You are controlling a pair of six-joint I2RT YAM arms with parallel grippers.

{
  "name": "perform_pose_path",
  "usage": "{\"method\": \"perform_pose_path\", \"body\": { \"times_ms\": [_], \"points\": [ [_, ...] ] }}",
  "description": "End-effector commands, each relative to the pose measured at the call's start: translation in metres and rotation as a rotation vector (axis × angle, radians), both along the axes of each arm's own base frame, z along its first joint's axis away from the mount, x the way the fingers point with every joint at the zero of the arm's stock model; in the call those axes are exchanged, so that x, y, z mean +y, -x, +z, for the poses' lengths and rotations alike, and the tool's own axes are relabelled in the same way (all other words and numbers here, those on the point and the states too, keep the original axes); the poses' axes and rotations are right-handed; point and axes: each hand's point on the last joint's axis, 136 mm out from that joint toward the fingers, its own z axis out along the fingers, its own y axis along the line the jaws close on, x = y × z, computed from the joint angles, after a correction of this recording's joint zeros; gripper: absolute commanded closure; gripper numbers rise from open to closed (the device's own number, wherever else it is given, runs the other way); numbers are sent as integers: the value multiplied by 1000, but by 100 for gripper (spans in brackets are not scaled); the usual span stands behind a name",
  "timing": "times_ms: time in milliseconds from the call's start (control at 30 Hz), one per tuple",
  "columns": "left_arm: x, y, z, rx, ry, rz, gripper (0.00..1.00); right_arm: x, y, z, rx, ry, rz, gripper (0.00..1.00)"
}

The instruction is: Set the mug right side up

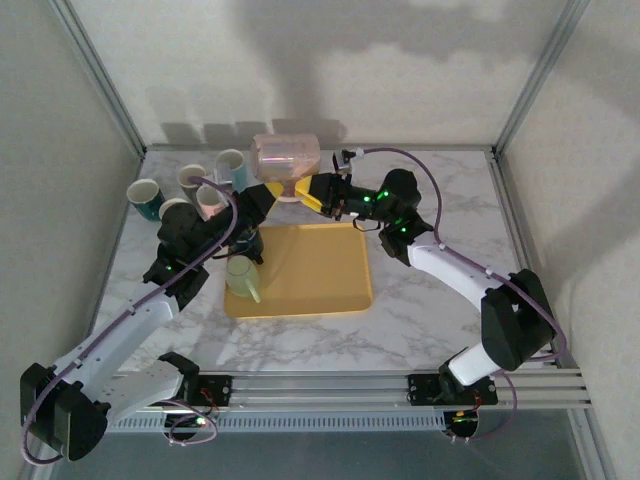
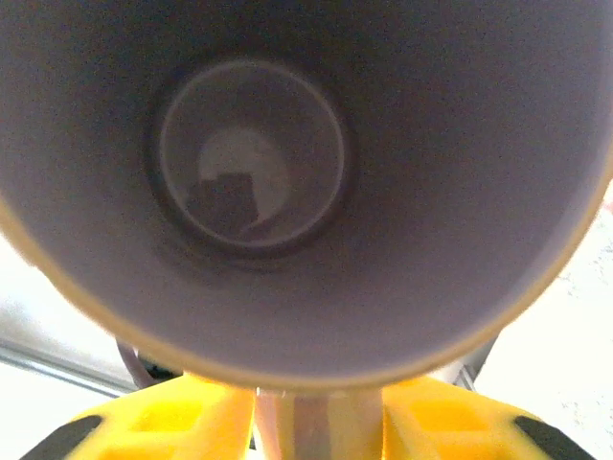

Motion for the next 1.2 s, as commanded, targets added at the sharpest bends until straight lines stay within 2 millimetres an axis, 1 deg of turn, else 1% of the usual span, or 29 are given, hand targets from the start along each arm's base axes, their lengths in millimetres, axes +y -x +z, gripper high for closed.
{"method": "perform_pose_path", "body": {
  "times_ms": [0,67,167,300,367,400,433,500,567,600,633,700,767,833,867,1000,1167],
  "points": [
    [10,24,60,-224,87,-7,100,3,0,30,-61,-80,-13,67],
    [10,23,57,-218,84,-7,100,4,0,33,-71,-83,-13,72],
    [9,20,51,-206,74,-5,100,3,1,37,-96,-79,-19,82],
    [10,15,39,-168,47,14,100,0,2,37,-162,-22,-55,100],
    [8,12,33,-147,24,15,89,-2,3,36,-201,17,-79,100],
    [7,10,29,-136,11,13,81,-3,3,37,-221,34,-87,100],
    [6,8,26,-126,-3,14,68,-3,3,36,-240,50,-94,100],
    [5,6,22,-114,-40,16,53,-4,3,34,-262,86,-105,100],
    [5,5,21,-115,-85,25,42,-6,3,33,-289,124,-116,100],
    [8,3,16,-96,-122,45,36,-7,4,31,-303,147,-123,100],
    [11,3,15,-95,-152,65,31,-10,4,30,-314,169,-136,100],
    [18,2,15,-91,-204,93,24,-16,4,26,-340,220,-158,100],
    [25,3,12,-89,-269,111,21,-25,3,21,-361,280,-187,100],
    [33,2,4,-76,-347,127,17,-35,0,13,-376,346,-223,100],
    [37,1,-1,-69,-386,129,16,-40,-2,9,-379,376,-235,100],
    [50,-5,-29,-33,-547,153,16,-59,-11,-12,-408,530,-303,100],
    [63,-15,-61,12,-718,185,17,-81,-28,-36,-483,762,-373,100]
  ]
}}
